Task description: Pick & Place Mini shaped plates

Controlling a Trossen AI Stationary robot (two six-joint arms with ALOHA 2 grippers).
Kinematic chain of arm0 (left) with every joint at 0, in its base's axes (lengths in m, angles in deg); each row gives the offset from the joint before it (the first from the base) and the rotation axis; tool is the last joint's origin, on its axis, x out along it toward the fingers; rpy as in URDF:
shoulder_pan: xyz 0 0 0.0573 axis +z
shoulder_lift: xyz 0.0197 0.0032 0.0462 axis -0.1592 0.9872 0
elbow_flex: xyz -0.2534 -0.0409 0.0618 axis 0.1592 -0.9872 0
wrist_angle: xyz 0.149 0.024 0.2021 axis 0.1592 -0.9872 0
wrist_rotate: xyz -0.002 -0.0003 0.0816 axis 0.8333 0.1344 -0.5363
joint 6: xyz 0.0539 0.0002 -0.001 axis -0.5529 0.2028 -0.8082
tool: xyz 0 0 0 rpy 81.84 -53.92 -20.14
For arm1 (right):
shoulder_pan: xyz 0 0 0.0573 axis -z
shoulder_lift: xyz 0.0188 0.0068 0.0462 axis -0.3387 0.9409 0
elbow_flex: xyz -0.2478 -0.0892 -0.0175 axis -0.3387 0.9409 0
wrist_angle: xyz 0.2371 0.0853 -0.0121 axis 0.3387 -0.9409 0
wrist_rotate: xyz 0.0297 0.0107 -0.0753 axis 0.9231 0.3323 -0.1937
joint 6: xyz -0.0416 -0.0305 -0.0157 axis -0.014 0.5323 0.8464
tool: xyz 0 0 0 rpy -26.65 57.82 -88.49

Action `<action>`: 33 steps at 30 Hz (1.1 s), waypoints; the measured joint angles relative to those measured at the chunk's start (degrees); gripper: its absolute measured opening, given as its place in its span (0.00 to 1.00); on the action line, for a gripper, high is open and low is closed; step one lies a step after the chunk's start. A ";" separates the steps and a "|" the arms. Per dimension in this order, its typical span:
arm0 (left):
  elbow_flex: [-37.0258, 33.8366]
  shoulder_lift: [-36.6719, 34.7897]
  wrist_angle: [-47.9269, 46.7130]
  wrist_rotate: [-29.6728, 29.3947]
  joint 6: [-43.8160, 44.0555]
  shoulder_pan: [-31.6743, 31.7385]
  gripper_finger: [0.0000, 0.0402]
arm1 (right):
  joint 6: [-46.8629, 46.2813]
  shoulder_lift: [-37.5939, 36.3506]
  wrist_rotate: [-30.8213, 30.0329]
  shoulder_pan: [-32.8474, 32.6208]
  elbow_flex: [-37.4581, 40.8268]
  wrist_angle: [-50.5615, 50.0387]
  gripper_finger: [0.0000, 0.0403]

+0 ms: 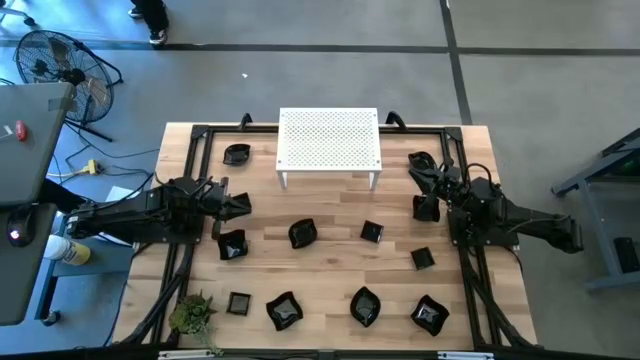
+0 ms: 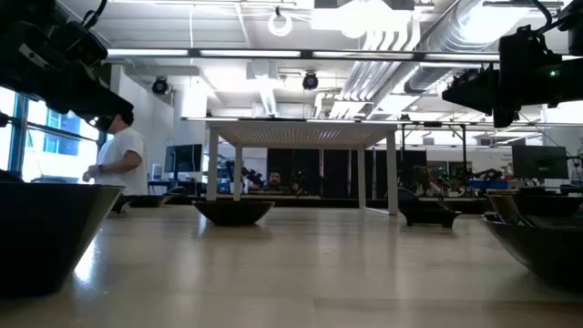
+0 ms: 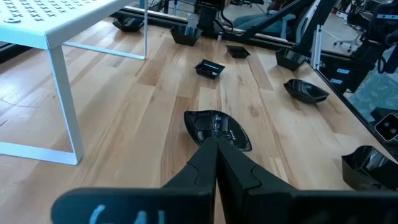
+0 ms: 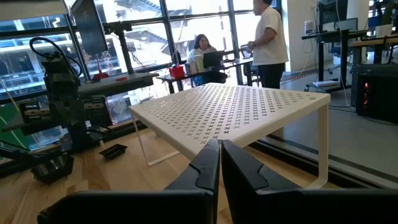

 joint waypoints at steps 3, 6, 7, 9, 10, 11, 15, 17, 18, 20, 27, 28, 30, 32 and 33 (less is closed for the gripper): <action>0.00 0.00 0.00 0.02 0.00 0.00 0.00 | -0.02 0.00 0.00 0.02 0.00 0.01 0.03; 0.00 0.00 0.01 0.01 0.00 0.01 0.00 | 0.00 0.00 0.02 0.00 0.00 0.00 0.03; 0.00 0.02 0.01 0.01 0.00 0.00 0.00 | 0.00 0.00 0.00 0.00 0.00 0.00 0.03; 0.00 0.02 0.00 0.01 0.00 0.02 0.00 | -0.02 0.02 0.02 0.02 0.00 0.00 0.03; 0.00 0.00 0.00 0.02 0.00 0.00 0.00 | 0.00 0.01 0.01 0.00 0.00 0.01 0.03; 0.00 0.02 0.02 0.00 0.00 0.02 0.00 | -0.02 0.01 0.00 0.02 0.00 0.00 0.03; 0.00 0.01 0.00 0.01 -0.01 0.00 0.00 | -0.02 0.00 0.02 0.00 0.00 0.00 0.03; 0.00 0.00 0.00 0.02 -0.01 0.00 0.00 | -0.01 0.01 0.01 0.01 0.00 0.00 0.03; 0.00 0.02 0.00 0.00 0.00 0.02 0.00 | -0.02 0.02 0.02 0.00 0.00 0.00 0.03; 0.01 0.00 0.00 0.01 0.00 0.01 0.00 | 0.00 0.00 0.02 0.02 0.00 0.00 0.03; 0.00 0.01 0.20 0.02 0.00 0.01 0.00 | -0.02 0.00 0.00 0.02 0.00 0.00 0.03; 0.00 0.02 0.86 0.07 0.00 0.02 0.00 | 0.00 0.02 0.02 0.00 0.00 0.00 0.03; 0.00 0.01 3.46 0.61 0.36 0.00 0.00 | 0.00 0.02 0.00 0.02 0.00 0.00 0.03; 0.00 0.00 6.75 1.94 1.83 0.01 0.00 | -0.01 0.01 0.02 0.00 0.00 0.00 0.03; 0.00 0.00 8.65 2.40 2.88 0.00 0.00 | 0.00 0.00 0.01 0.00 0.00 0.01 0.03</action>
